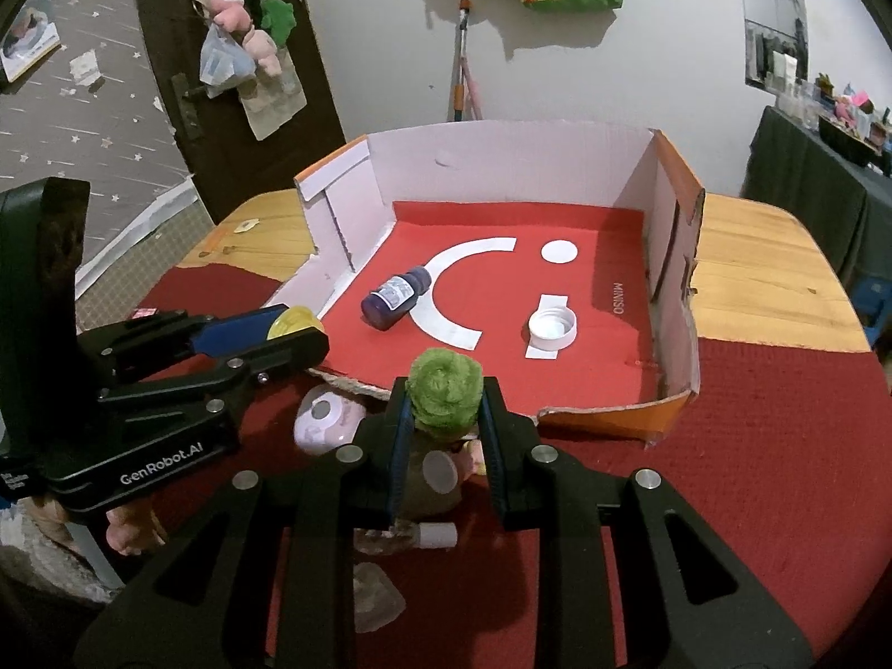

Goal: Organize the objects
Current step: 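Carry the green ball and yellow cap into the box with both tools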

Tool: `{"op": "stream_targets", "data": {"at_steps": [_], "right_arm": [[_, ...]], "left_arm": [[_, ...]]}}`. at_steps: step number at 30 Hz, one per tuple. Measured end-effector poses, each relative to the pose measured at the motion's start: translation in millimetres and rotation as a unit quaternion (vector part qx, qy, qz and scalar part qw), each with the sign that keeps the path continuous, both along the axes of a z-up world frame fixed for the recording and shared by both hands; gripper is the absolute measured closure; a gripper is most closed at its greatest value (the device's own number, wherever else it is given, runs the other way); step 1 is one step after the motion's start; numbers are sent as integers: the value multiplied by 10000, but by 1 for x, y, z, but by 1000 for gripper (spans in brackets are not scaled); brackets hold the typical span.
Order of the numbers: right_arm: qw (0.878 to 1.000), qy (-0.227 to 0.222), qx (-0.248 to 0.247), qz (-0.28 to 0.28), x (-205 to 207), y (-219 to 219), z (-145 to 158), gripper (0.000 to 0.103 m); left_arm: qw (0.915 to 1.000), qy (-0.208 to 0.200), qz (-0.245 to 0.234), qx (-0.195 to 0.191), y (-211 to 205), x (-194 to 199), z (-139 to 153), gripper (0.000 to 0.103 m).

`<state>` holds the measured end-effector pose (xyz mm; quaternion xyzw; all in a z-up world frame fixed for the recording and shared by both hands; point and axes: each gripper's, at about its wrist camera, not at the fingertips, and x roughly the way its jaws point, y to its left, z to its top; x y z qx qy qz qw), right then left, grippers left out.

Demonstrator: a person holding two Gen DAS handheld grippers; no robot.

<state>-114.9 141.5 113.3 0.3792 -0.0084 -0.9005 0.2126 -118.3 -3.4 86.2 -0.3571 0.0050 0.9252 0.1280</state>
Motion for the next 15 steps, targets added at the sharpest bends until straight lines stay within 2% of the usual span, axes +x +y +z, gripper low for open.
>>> {"op": "stream_targets", "data": {"at_steps": [15], "right_arm": [[9994, -285, 195, -40, -29, -3, -16, 81]], "left_arm": [[9993, -381, 25, -35, -2, -29, -17, 71]]}}
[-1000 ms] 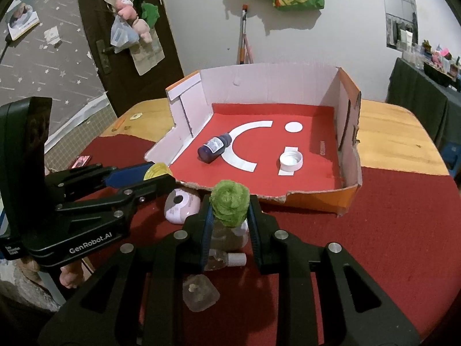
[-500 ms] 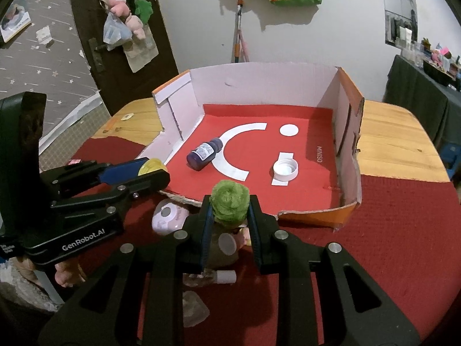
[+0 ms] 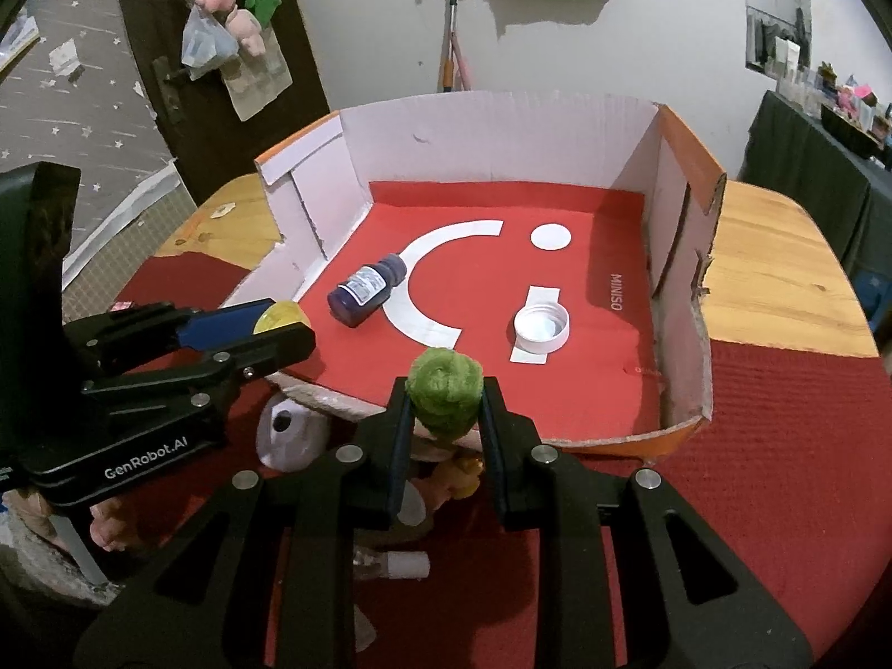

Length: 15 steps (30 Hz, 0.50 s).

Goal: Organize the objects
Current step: 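Carry the green ball and yellow cap into the box with both tools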

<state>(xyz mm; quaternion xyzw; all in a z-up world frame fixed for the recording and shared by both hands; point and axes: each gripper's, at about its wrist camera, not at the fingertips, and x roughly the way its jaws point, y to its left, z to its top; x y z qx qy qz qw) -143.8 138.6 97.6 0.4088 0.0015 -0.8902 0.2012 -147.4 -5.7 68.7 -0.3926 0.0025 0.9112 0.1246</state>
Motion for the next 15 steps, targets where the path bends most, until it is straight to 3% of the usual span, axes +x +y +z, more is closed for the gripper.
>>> {"op": "stream_targets", "data": {"at_steps": [15], "right_arm": [[9997, -203, 120, 1, -20, -3, -12, 81]], "left_arm": [[9994, -314, -19, -121, -1, -21, -17, 71]]}}
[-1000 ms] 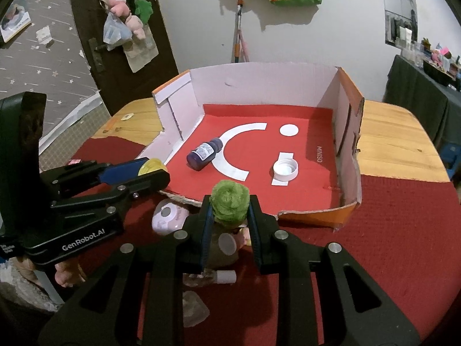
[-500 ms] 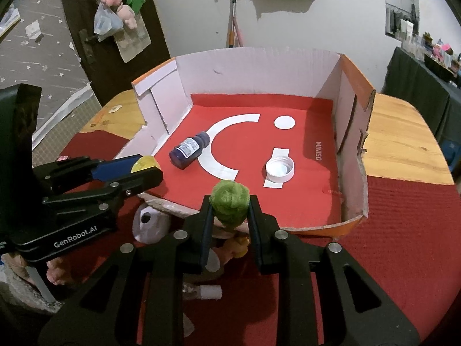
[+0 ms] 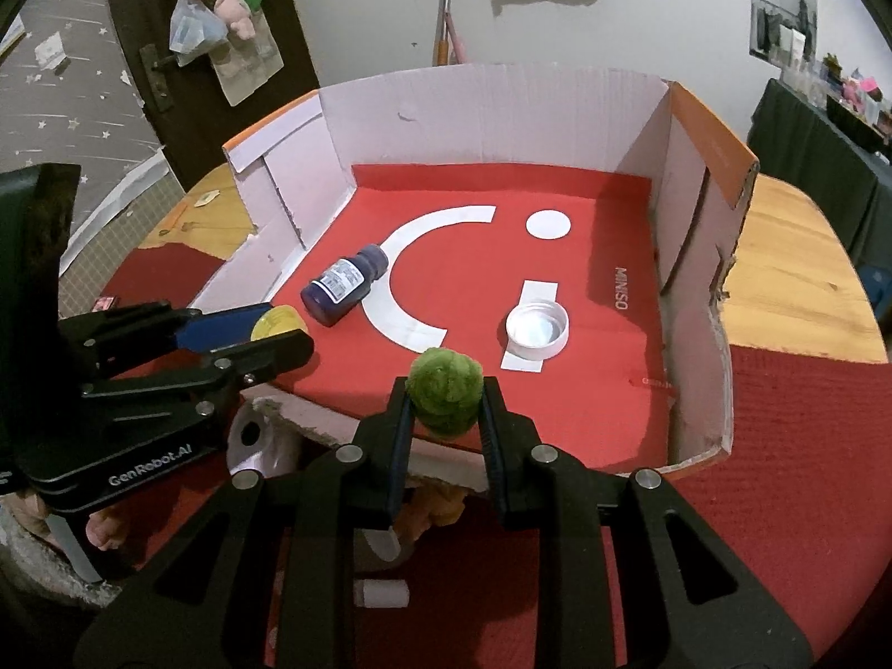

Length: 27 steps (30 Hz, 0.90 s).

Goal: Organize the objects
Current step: 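Carry the green ball and yellow cap into the box with both tools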

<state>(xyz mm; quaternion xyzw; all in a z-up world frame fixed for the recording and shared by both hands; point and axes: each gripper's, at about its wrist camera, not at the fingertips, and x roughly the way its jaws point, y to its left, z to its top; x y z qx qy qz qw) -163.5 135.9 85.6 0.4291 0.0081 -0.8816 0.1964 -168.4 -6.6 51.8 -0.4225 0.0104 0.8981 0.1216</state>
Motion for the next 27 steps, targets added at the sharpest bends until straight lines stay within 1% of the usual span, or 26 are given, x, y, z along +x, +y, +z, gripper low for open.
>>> {"op": "stream_targets", "data": {"at_steps": [6, 9, 12, 14, 17, 27], "right_arm": [[10000, -14, 13, 0, -4, 0, 2, 81], [10000, 61, 24, 57, -4, -1, 11, 81], [9997, 70, 221, 107, -9, -6, 14, 81], [9994, -67, 316, 108, -19, -8, 9, 81], [9991, -240, 330, 137, -27, -7, 3, 81], [9972, -596, 429, 133, -46, -2, -12, 81]], "left_arm": [[10000, -47, 2, -35, -1, -5, -3, 71], [10000, -70, 23, -59, -1, -6, -4, 71], [9999, -126, 16, -63, -1, -10, -5, 71], [9998, -182, -6, -66, -1, -13, -8, 71], [9996, -267, -1, -87, -1, -18, -12, 71], [9991, -350, -22, -242, 3, -34, -17, 71]]}}
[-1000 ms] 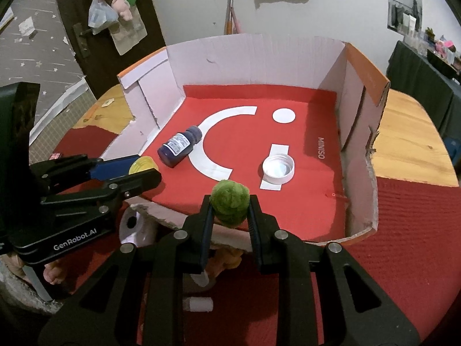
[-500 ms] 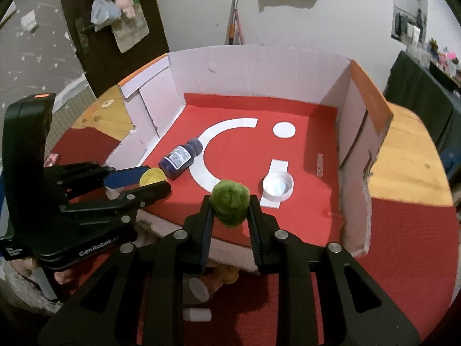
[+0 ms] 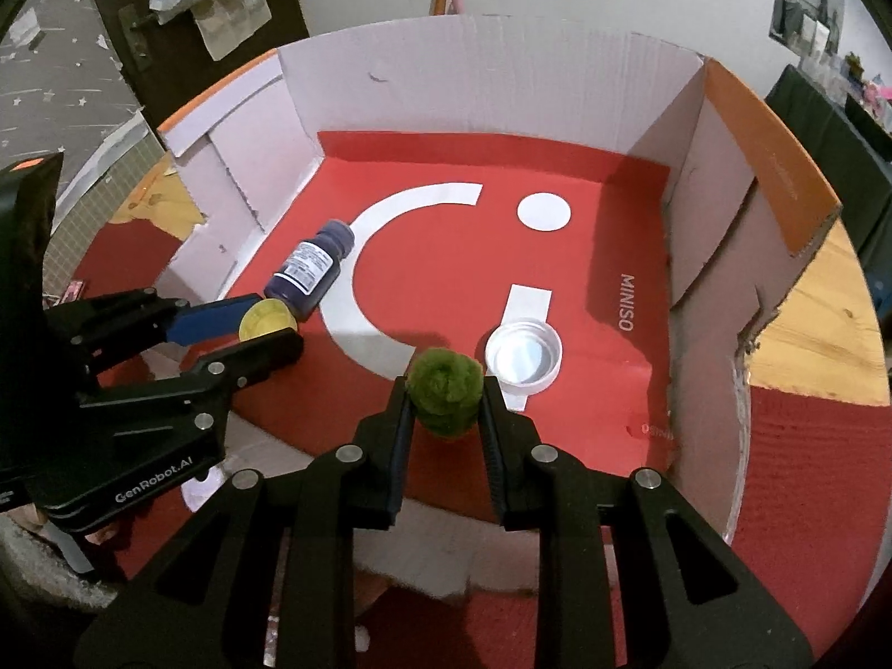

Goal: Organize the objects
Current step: 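Carry the green ball and yellow cap into the box with both tools, then lower the green ball toward the box floor with the right tool while the left tool lowers the yellow cap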

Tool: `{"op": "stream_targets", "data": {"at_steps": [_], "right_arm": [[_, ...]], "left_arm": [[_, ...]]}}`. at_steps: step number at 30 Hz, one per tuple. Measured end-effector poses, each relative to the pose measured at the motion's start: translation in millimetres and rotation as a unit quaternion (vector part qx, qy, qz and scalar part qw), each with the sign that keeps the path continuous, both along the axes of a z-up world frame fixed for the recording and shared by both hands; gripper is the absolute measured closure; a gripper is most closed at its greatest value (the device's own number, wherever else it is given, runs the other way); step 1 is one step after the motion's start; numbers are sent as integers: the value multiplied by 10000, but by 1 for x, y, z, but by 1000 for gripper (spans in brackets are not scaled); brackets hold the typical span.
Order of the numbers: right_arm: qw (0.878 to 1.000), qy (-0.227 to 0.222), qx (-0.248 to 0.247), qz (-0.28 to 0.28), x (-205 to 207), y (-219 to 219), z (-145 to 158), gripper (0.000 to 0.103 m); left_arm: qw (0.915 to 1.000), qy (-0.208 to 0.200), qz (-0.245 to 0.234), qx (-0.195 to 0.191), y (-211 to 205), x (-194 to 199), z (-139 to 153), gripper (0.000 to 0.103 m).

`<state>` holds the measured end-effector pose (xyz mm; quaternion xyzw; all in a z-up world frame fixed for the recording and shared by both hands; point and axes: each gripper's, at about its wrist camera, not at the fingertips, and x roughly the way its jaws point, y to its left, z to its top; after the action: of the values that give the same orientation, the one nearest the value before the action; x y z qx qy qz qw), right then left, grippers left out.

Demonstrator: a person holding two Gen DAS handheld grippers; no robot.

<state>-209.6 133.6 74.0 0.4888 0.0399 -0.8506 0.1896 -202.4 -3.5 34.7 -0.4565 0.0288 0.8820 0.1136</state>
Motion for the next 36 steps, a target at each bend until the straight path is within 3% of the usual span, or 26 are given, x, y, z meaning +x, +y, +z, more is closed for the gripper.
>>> {"op": "stream_targets", "data": {"at_steps": [8, 20, 36], "right_arm": [[9999, -65, -19, -93, -11, 9, -9, 81], [9982, 400, 171, -422, -19, 17, -8, 81], [9983, 340, -1, -475, -20, 22, -14, 81]], "left_arm": [[10000, -32, 50, -8, -1, -11, -3, 71], [9995, 138, 263, -66, 0, -25, -7, 71], [9994, 150, 294, -58, 0, -26, -9, 71]]}}
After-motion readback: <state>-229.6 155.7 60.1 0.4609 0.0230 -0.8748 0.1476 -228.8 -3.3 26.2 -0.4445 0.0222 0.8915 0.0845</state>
